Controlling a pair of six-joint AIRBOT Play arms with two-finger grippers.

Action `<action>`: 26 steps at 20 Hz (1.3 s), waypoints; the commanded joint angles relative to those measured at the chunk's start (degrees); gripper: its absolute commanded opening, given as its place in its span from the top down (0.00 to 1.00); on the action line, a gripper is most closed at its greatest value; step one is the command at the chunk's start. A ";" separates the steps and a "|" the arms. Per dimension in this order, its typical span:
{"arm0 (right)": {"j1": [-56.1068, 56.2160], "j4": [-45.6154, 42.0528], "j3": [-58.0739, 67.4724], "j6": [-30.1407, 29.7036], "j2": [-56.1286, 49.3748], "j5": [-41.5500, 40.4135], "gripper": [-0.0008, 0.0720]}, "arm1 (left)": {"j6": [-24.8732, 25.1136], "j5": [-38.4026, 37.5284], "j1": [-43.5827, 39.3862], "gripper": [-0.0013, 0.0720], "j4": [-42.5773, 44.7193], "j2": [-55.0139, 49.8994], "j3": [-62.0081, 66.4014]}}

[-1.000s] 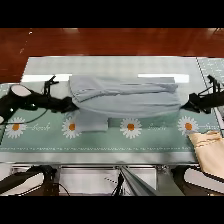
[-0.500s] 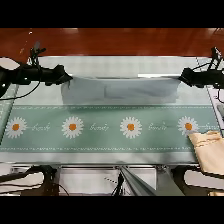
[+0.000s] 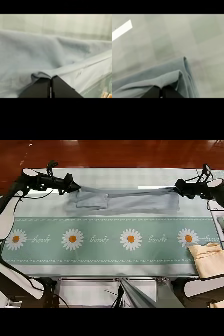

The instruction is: Fold the shirts.

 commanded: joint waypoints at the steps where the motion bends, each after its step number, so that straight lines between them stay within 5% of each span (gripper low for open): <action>1: 0.00 0.66 0.33 -0.09 -2.14 0.96 0.83 | -0.02 -1.57 0.33 0.79 -1.73 -4.46 2.29; 3: -0.07 0.42 0.33 -1.25 -2.12 3.50 0.73 | -0.04 -3.43 1.42 0.56 -1.25 -4.63 2.29; 7: -0.17 -8.04 0.33 -3.15 0.07 9.86 0.39 | -3.04 -11.28 5.66 0.54 -1.27 -3.48 2.34; 9: -0.17 -18.08 0.33 -2.47 3.43 11.10 0.38 | -2.80 -15.19 7.76 0.54 -1.25 -1.77 2.34; 12: -1.18 -32.92 0.33 6.60 7.96 9.86 0.29 | -1.16 -16.94 9.22 0.54 -1.25 2.08 2.34; 14: -4.42 -25.81 0.33 9.14 7.67 10.49 0.19 | -0.17 -16.90 9.18 0.54 -1.25 4.39 2.34; 18: -9.68 1.07 0.33 -1.38 1.75 17.53 0.16 | 0.57 -16.90 8.37 0.55 -1.25 7.61 2.34; 23: -5.22 6.43 0.33 -2.86 -5.25 18.91 0.16 | 0.85 -16.74 6.71 0.55 -1.27 9.88 2.34; 24: -3.80 6.58 0.33 -2.78 -5.97 17.99 0.23 | 0.85 -16.74 6.43 0.55 -1.29 9.90 2.34; 26: -2.12 6.60 0.33 -2.82 -5.22 17.79 0.96 | 0.85 -16.74 6.03 0.55 -1.73 9.92 2.34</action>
